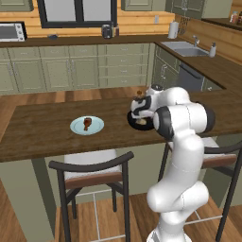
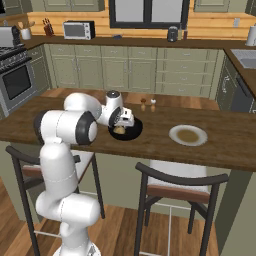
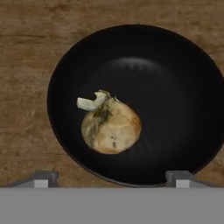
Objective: Pick the chicken drumstick and onion from their plates and place them in the bowl. Then put the bowl in the fridge.
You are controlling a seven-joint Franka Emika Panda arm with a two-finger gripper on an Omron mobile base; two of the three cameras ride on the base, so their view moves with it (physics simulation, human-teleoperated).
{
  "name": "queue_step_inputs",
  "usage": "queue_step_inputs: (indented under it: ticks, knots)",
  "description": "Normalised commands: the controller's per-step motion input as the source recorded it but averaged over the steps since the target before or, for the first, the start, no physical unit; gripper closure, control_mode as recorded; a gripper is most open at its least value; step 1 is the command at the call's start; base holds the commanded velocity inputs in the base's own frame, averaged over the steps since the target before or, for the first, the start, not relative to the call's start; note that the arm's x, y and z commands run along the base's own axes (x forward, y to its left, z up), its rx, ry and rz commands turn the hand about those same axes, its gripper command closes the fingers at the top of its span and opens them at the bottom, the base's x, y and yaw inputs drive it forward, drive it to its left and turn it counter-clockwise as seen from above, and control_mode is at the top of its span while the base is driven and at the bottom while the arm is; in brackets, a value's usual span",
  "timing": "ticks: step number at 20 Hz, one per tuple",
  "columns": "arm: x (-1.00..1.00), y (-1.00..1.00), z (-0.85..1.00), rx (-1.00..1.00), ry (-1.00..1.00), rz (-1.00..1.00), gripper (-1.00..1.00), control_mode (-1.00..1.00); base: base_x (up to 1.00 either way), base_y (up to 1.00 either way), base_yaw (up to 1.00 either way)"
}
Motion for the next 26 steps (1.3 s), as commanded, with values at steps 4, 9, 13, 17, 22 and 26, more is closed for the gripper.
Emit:
queue_step_inputs:
  ticks: [4,9,13,17,22,26]
  knots:
    - [-0.46,0.02,0.96,0.0,-0.01,0.06,-1.0,-1.0,0.0,0.0,0.0]
    - [-1.0,0.36,0.7,0.0,-0.02,0.02,-1.0,-1.0,0.0,0.0,0.0]
    - [-1.0,0.95,0.04,0.0,0.0,0.0,-1.0,-1.0,0.0,0.0,0.0]
    - [-0.59,1.0,0.17,0.0,0.02,0.0,-1.0,-1.0,0.0,0.0,0.0]
    - [-0.11,1.0,0.11,0.0,0.02,-0.02,-1.0,-1.0,0.0,0.0,0.0]
    - [0.41,0.97,0.04,0.0,0.0,0.0,-1.0,-1.0,0.0,0.0,0.0]
